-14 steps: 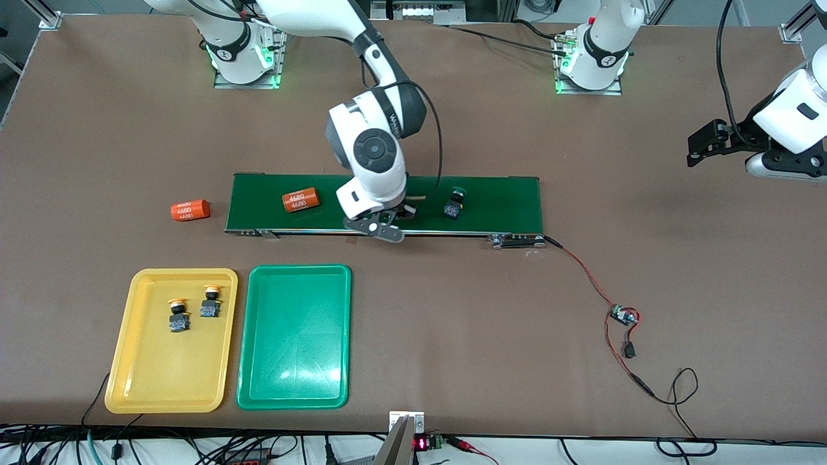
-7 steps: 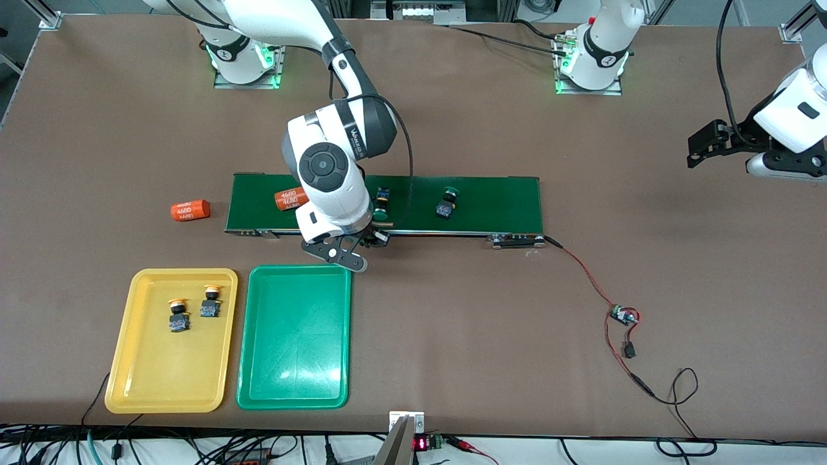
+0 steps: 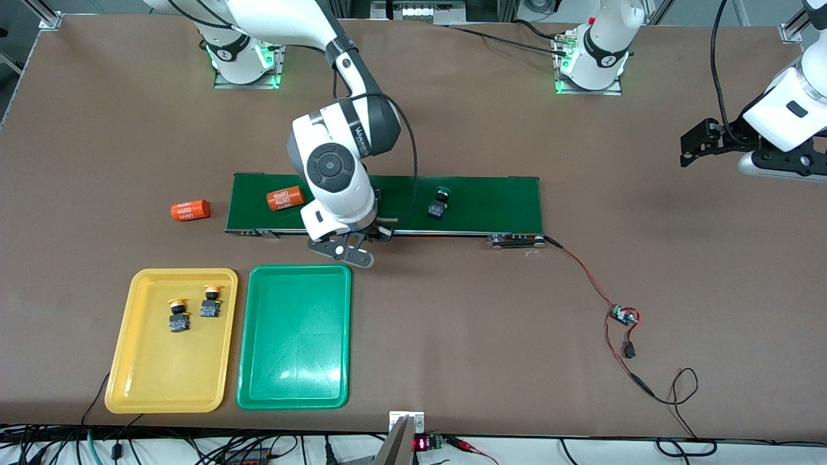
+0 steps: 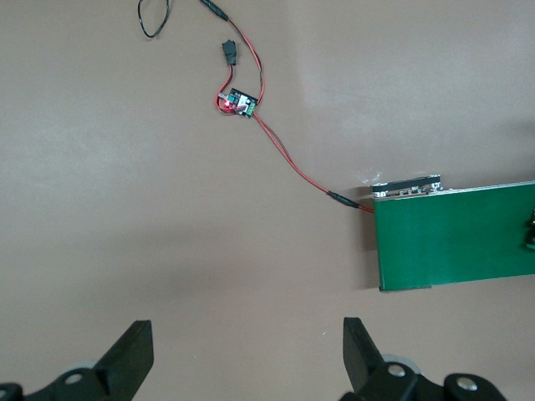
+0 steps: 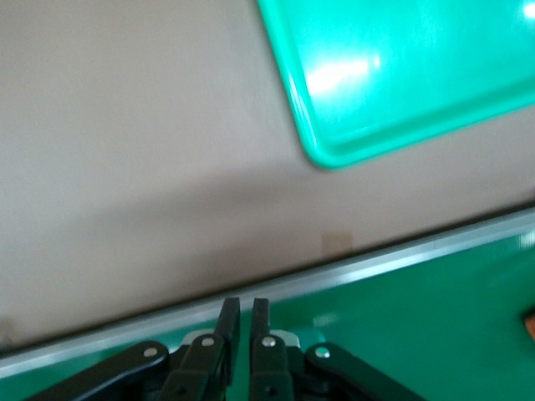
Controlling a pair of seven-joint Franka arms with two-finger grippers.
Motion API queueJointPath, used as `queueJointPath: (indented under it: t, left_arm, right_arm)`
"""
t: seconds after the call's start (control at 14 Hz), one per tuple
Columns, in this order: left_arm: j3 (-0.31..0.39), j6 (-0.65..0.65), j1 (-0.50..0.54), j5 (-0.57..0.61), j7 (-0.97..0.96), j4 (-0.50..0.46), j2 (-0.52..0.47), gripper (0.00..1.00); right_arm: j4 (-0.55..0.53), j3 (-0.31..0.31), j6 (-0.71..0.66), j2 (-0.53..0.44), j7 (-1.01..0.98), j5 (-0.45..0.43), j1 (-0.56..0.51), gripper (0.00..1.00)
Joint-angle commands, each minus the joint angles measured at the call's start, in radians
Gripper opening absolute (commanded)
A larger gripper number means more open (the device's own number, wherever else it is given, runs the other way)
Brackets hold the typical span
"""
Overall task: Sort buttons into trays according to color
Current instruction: 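Grasp the green-capped button on the belt with the right gripper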
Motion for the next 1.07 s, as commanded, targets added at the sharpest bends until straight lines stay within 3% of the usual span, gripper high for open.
queueJointPath:
  t: [0.0, 0.14, 0.36, 0.64, 0.71, 0.79, 1.0]
  left_arm:
    - [-0.002, -0.005, -0.002, 0.007, 0.002, 0.014, 0.001, 1.0]
    - [-0.002, -0.005, -0.002, 0.007, 0.002, 0.013, 0.0, 1.0]
    - [-0.002, -0.005, -0.002, 0.007, 0.002, 0.014, 0.001, 1.0]
    - [-0.002, -0.005, -0.002, 0.008, 0.002, 0.013, 0.001, 1.0]
    - [-0.002, -0.005, -0.002, 0.01, 0.002, 0.014, 0.001, 1.0]
    - [-0.002, -0.005, -0.002, 0.028, 0.0, 0.013, 0.001, 1.0]
    - [-0.003, -0.007, -0.002, 0.037, -0.001, 0.014, 0.0, 1.0]
  right_arm:
    - [-0.018, -0.004, -0.066, -0.017, -0.044, 0.002, 0.028, 0.12]
    - [-0.021, -0.004, -0.117, -0.017, -0.086, 0.002, 0.028, 0.13]
    - [-0.038, -0.012, -0.175, -0.017, -0.136, 0.001, 0.02, 0.41]
    - [-0.089, -0.037, -0.186, -0.017, -0.206, -0.009, 0.023, 0.44]
    - [-0.101, -0.038, -0.186, -0.017, -0.206, -0.01, 0.026, 0.52]
    - [-0.113, -0.038, -0.185, -0.017, -0.206, -0.012, 0.028, 0.53]
    - [-0.121, -0.037, -0.182, -0.017, -0.206, -0.012, 0.029, 0.7]
